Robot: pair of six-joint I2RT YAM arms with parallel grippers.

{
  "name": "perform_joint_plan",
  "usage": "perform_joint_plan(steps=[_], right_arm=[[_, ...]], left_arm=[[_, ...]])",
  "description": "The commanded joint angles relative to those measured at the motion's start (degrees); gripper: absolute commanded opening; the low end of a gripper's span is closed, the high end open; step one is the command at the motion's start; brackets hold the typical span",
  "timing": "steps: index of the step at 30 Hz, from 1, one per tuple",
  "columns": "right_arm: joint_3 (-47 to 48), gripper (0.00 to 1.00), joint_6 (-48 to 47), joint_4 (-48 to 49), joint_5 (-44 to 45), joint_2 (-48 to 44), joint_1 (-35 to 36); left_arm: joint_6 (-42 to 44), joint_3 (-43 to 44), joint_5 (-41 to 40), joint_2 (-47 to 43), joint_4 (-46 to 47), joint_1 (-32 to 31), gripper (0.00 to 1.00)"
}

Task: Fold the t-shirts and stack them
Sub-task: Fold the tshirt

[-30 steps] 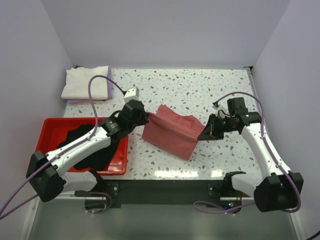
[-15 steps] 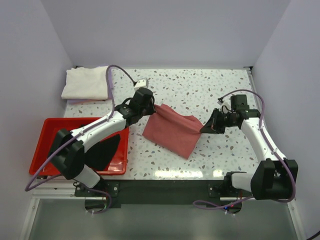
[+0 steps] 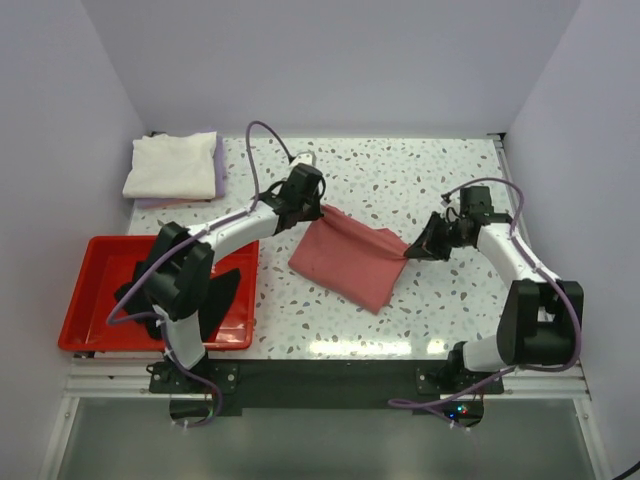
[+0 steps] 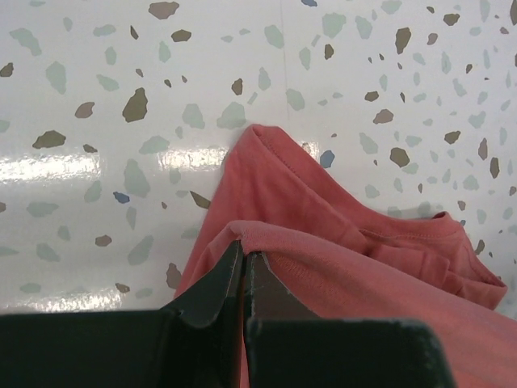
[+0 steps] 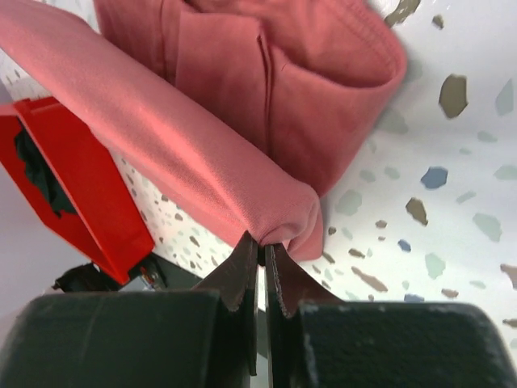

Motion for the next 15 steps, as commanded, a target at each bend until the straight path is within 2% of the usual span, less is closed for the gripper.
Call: perform_joint_plan(steps=[1,3,5,7,8,9,10,11,12,14,15], right_arm=[[-0.48,0.0,0.72,4.88,2.06,2.89,-0.59],[-0.48,0.0,0.28,6.2,1.71,5.6,-0.77],[0.4,0.08,0.19,7.0,3.63,7.46,-0.94],[1.01,0.17,0.36,8.48,4.43,9.31,-1.12],[1.37,0.23,0.63,9.36,4.69,9.66,-1.21],[1.72,0.34,0.8,10.07,4.43,9.93,-1.21],[2.16,0.58,0.89,10.51,4.0,10.02,-1.21],[2.68,0.89,1.15,10.69,3.12,9.76,-1.21],[2.86,0.99,1.42,11.04,2.68,9.23,-1.21],[2.95,0.99,1.25,10.96,2.06,6.86,-1.21],[2.95,0.99,0.98,10.52,2.06,5.81,-1.21]], left_arm=[[2.76,4.73,-0.51,3.12,2.19,1.64,0.0],[2.94,6.57,0.2,5.49,1.83,1.91,0.0],[3.29,7.72,0.64,7.08,1.22,2.08,0.0],[3.72,9.48,1.25,9.01,0.78,2.17,0.31],[3.9,10.09,1.43,9.54,0.43,2.17,0.42],[4.08,11.4,1.69,10.33,-0.01,2.17,0.6],[4.17,11.94,1.78,10.51,-0.97,2.17,0.69],[4.17,12.12,1.87,10.43,-1.16,2.17,0.76],[4.08,12.21,1.96,9.82,-1.33,2.17,0.87],[3.9,11.42,2.39,8.59,-0.81,2.17,0.91],[3.99,10.03,3.18,6.84,-0.37,2.08,0.96]])
